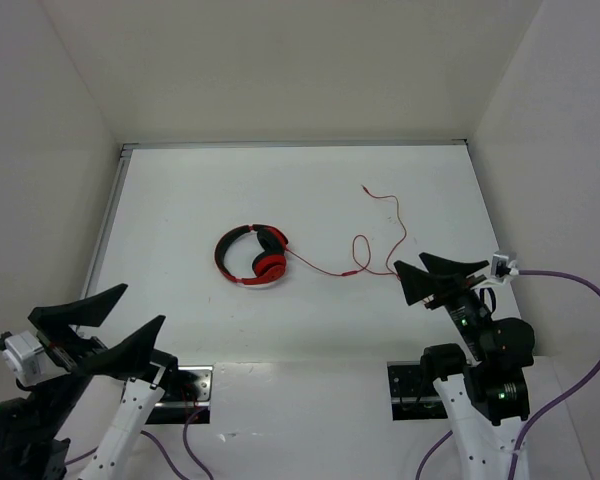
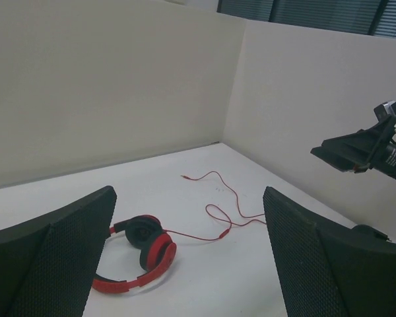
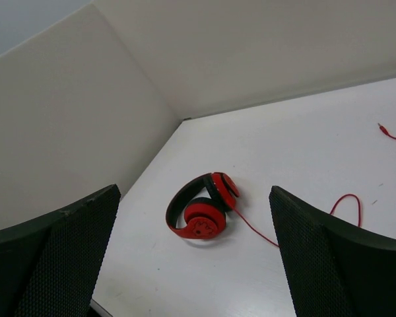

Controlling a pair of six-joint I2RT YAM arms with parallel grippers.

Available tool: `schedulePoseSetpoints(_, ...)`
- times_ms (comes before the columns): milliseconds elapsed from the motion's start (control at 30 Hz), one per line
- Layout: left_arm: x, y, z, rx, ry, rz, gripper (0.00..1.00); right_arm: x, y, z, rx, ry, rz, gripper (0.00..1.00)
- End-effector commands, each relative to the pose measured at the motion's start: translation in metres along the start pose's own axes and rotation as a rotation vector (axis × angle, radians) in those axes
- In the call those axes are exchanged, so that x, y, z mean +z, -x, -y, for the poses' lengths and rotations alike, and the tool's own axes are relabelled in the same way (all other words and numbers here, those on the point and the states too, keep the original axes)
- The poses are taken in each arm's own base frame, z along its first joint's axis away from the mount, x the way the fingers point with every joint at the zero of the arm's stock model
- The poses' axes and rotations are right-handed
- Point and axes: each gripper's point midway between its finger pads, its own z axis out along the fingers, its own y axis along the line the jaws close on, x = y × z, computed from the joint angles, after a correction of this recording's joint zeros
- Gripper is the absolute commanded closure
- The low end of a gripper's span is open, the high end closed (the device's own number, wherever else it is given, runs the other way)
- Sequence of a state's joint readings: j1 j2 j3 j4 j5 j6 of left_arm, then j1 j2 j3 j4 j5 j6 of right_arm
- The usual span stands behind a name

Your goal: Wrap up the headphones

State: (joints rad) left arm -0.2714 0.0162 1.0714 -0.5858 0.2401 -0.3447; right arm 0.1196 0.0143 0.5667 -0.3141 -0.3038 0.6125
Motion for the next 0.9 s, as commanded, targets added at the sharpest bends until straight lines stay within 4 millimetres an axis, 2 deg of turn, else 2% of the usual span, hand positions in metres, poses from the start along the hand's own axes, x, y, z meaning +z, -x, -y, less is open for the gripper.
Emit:
schedulePoseSetpoints(0,0.002,-0.005,-0.002,-0.006,0.006,0.012,0.0,-0.007,0.009,-0.012,-0.071,0.044,0.021,0.0)
schedulePoseSetpoints(67,0.013,-0.029,-0.012,-0.068,0.034,-0.042,0.0,-0.008,0.009,-0.016,-0.084,0.066,0.018,0.0)
schedulePoseSetpoints(133,0.023,-0.039,-0.022,-0.104,0.069,-0.05,0.0,-0.007,0.013,-0.022,-0.095,0.092,0.035,0.0)
schedulePoseSetpoints(167,0.028,-0.045,-0.025,-0.118,0.075,-0.067,0.0,-0.002,0.005,-0.016,-0.083,0.084,-0.001,0.0)
schedulePoseSetpoints(200,0.037,-0.056,-0.031,-0.131,0.091,-0.114,0.0,0.001,0.006,-0.015,-0.081,0.08,-0.006,0.0)
schedulePoseSetpoints(233,0.044,-0.059,-0.034,-0.136,0.097,-0.132,0.0,0.006,0.002,-0.01,-0.084,0.066,-0.026,0.0)
schedulePoseSetpoints(267,0.082,-0.106,-0.057,-0.177,0.158,-0.363,0.0,0.036,-0.022,0.013,-0.053,0.004,-0.197,0.0)
schedulePoseSetpoints(300,0.089,-0.109,-0.062,-0.186,0.181,-0.403,0.0,0.043,-0.029,0.018,-0.033,-0.009,-0.244,0.0)
schedulePoseSetpoints(333,0.093,-0.122,-0.069,-0.191,0.208,-0.464,0.0,0.051,-0.032,0.019,-0.016,-0.012,-0.286,0.0)
schedulePoseSetpoints(367,0.098,-0.133,-0.074,-0.202,0.221,-0.507,0.0,0.063,-0.054,0.037,0.008,-0.052,-0.393,0.0)
schedulePoseSetpoints(400,0.106,-0.153,-0.084,-0.208,0.254,-0.579,0.0,0.066,-0.067,0.04,0.025,-0.037,-0.456,0.0)
schedulePoseSetpoints(433,0.107,-0.167,-0.091,-0.216,0.279,-0.622,0.0,0.073,-0.069,0.043,0.031,-0.035,-0.469,0.0)
schedulePoseSetpoints(467,0.11,-0.176,-0.101,-0.211,0.326,-0.65,0.0,0.082,-0.078,0.054,0.044,-0.061,-0.513,0.0)
schedulePoseSetpoints(500,0.114,-0.199,-0.113,-0.211,0.366,-0.731,0.0,0.093,-0.07,0.05,0.032,-0.031,-0.493,0.0)
schedulePoseSetpoints(533,0.119,-0.204,-0.12,-0.209,0.389,-0.755,0.0,0.099,-0.068,0.05,0.024,-0.024,-0.503,0.0)
schedulePoseSetpoints(567,0.122,-0.214,-0.125,-0.212,0.41,-0.79,0.0,0.112,-0.073,0.059,0.046,-0.048,-0.541,0.0)
schedulePoseSetpoints(600,0.124,-0.235,-0.134,-0.222,0.446,-0.875,0.0,0.132,-0.046,0.052,0.008,-0.047,-0.489,0.0)
schedulePoseSetpoints(633,0.121,-0.247,-0.139,-0.235,0.477,-0.927,0.0,0.14,-0.045,0.058,0.002,-0.073,-0.514,0.0)
schedulePoseSetpoints(667,0.12,-0.257,-0.144,-0.236,0.499,-0.967,0.0,0.153,-0.056,0.077,-0.004,-0.118,-0.567,0.0)
schedulePoseSetpoints(700,0.12,-0.266,-0.145,-0.252,0.515,-1.003,0.0,0.162,-0.053,0.082,-0.023,-0.137,-0.579,0.0)
schedulePoseSetpoints(733,0.123,-0.278,-0.148,-0.268,0.518,-1.056,0.0,0.18,-0.035,0.081,-0.056,-0.136,-0.554,0.0)
schedulePoseSetpoints(767,0.123,-0.283,-0.15,-0.288,0.532,-1.083,0.0,0.187,-0.04,0.083,-0.054,-0.141,-0.585,0.0)
schedulePoseSetpoints(800,0.126,-0.286,-0.152,-0.291,0.536,-1.095,0.0,0.207,-0.042,0.094,-0.082,-0.139,-0.606,0.0)
schedulePoseSetpoints(833,0.125,-0.296,-0.154,-0.308,0.553,-1.134,0.0,0.216,-0.048,0.093,-0.106,-0.118,-0.626,0.0)
schedulePoseSetpoints(867,0.127,-0.297,-0.158,-0.3,0.567,-1.137,0.0,0.224,-0.062,0.087,-0.144,-0.095,-0.654,0.0)
